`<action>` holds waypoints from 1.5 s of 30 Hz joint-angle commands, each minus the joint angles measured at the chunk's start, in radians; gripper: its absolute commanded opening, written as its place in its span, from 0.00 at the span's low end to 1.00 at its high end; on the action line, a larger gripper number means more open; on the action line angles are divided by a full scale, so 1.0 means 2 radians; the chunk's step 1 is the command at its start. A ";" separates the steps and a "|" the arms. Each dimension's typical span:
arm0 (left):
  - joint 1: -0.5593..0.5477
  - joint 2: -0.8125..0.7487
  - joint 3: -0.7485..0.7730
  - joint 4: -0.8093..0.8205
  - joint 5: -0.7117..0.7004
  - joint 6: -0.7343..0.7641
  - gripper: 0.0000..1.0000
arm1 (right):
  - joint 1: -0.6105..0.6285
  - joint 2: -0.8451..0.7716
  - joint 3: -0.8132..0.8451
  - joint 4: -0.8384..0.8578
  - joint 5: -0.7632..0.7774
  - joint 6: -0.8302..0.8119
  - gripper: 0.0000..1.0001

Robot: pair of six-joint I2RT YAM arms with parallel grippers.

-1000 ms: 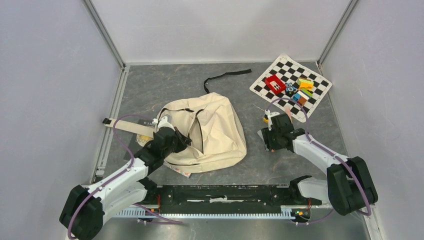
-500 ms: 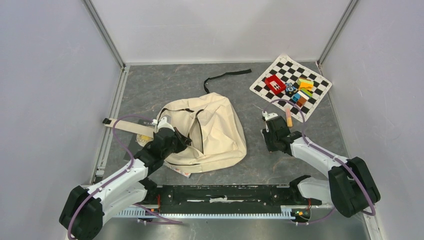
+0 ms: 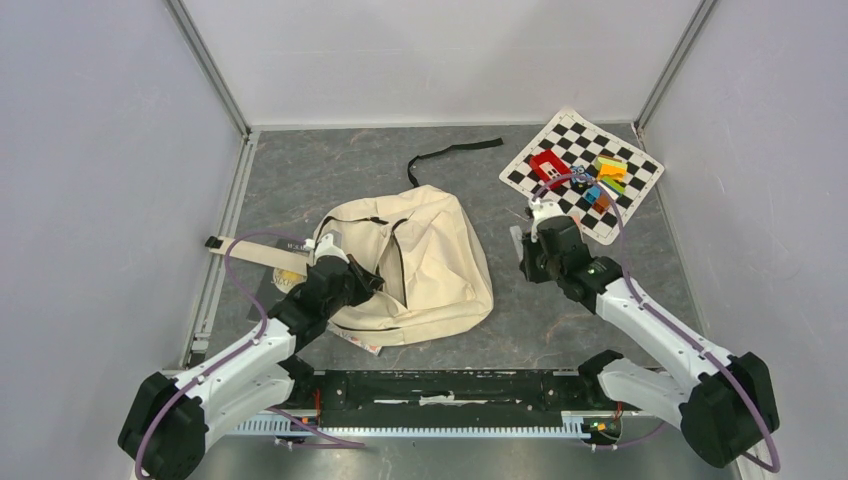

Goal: Pack the student bag
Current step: Pick up the stationery from the center of the board, then place the stationery in the student bag.

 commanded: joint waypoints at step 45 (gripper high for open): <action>0.000 -0.010 -0.017 0.035 0.025 -0.034 0.02 | 0.356 0.292 0.198 0.222 0.118 0.289 0.00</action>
